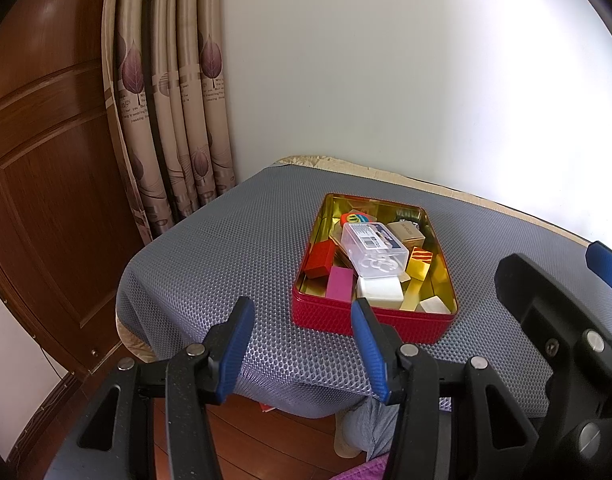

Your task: Organize rigid objects

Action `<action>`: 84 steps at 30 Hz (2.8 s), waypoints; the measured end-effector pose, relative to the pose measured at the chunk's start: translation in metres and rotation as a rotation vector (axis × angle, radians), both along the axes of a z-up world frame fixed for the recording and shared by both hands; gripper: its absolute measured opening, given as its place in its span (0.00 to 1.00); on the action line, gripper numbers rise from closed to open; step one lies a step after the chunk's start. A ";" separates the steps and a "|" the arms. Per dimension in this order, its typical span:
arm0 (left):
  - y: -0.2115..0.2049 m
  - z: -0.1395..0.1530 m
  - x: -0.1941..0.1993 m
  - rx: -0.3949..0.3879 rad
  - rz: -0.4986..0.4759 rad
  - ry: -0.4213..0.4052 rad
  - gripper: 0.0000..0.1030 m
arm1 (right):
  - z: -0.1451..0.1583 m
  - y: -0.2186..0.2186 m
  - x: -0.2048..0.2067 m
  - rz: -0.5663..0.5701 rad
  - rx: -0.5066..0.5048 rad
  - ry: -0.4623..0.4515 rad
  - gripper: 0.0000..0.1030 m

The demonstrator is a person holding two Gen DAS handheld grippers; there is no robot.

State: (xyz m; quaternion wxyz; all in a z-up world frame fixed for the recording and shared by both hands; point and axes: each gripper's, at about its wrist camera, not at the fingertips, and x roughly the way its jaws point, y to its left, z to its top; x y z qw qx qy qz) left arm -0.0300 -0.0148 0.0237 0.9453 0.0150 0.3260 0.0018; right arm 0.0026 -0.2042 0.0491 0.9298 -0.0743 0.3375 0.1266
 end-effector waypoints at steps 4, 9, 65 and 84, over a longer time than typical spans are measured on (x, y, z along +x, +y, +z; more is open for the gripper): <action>0.000 0.001 0.000 0.000 -0.001 0.002 0.50 | 0.001 0.000 -0.001 -0.002 -0.001 0.000 0.99; 0.001 0.001 0.000 0.000 -0.003 0.004 0.50 | 0.000 0.000 0.000 -0.002 -0.002 0.001 0.99; -0.002 0.026 -0.022 0.015 0.011 -0.121 0.55 | 0.021 0.006 -0.016 0.003 0.019 -0.076 0.99; -0.003 0.005 -0.005 0.035 0.011 -0.010 0.55 | 0.015 0.003 -0.005 -0.034 0.010 -0.033 0.99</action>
